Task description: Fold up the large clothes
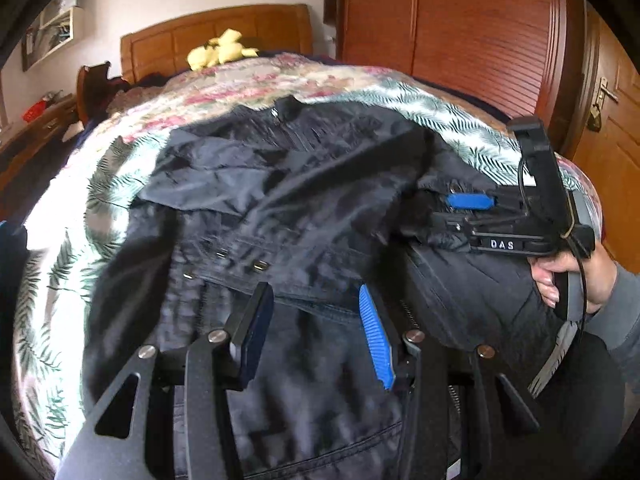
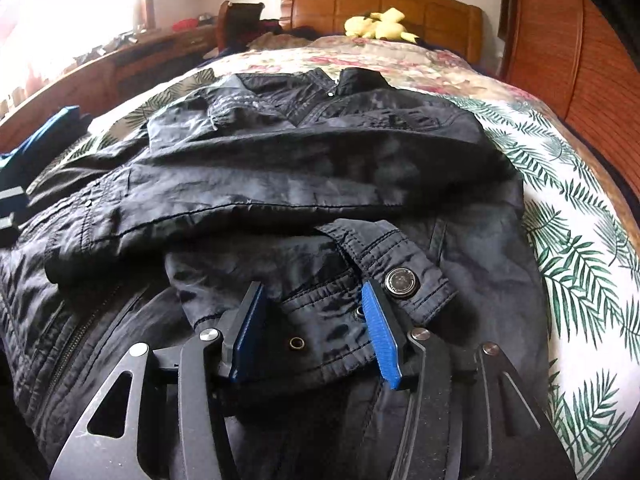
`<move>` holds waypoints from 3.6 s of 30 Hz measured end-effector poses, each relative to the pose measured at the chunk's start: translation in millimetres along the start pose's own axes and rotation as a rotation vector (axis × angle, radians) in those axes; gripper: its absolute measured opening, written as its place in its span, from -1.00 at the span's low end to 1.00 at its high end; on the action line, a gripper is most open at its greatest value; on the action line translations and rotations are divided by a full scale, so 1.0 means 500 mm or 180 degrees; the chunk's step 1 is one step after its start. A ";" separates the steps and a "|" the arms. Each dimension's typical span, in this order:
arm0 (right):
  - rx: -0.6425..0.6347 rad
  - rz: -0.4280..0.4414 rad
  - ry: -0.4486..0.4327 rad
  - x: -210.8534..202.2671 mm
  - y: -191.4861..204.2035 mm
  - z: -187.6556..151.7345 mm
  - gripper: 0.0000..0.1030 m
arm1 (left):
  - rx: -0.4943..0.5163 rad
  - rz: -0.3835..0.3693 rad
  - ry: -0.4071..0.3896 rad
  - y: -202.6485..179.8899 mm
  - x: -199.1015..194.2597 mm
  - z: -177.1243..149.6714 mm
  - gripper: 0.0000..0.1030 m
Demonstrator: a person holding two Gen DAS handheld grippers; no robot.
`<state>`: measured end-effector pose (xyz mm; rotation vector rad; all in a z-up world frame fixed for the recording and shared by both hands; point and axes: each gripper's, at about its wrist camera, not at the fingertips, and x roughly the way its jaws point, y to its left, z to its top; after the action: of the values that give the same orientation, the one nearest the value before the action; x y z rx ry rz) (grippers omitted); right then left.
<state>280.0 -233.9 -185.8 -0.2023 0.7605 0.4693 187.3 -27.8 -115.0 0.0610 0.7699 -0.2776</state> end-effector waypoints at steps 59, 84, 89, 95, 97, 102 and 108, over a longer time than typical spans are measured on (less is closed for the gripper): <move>0.0019 -0.0027 -0.0109 -0.004 -0.001 -0.005 -0.02 | -0.0710 0.0407 0.0298 0.267 -0.125 -0.190 -0.41; 0.0177 -0.0023 0.0154 -0.087 -0.036 -0.044 0.08 | -0.0706 0.0461 0.0408 0.282 -0.096 -0.188 -0.12; 0.0280 -0.0218 0.0193 -0.174 -0.096 -0.108 0.08 | -0.0784 0.0377 0.0326 0.278 -0.113 -0.198 -0.12; 0.0435 -0.0347 0.0368 -0.233 -0.148 -0.178 0.08 | -0.0760 0.0208 0.0268 0.254 -0.130 -0.208 -0.13; 0.0470 -0.0303 0.0433 -0.239 -0.148 -0.194 0.08 | -0.0733 0.0204 0.0275 0.248 -0.133 -0.210 -0.13; 0.0464 -0.0131 0.0490 -0.245 -0.127 -0.212 0.08 | -0.0740 0.0205 0.0321 0.247 -0.133 -0.216 -0.13; 0.0344 0.0011 0.0389 -0.260 -0.091 -0.214 -0.06 | -0.0776 0.0218 0.0318 0.240 -0.137 -0.220 -0.13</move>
<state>154.5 -354.0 -170.0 -0.1295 0.9035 0.4207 98.1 120.3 -152.2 -0.1295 0.8942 -0.1148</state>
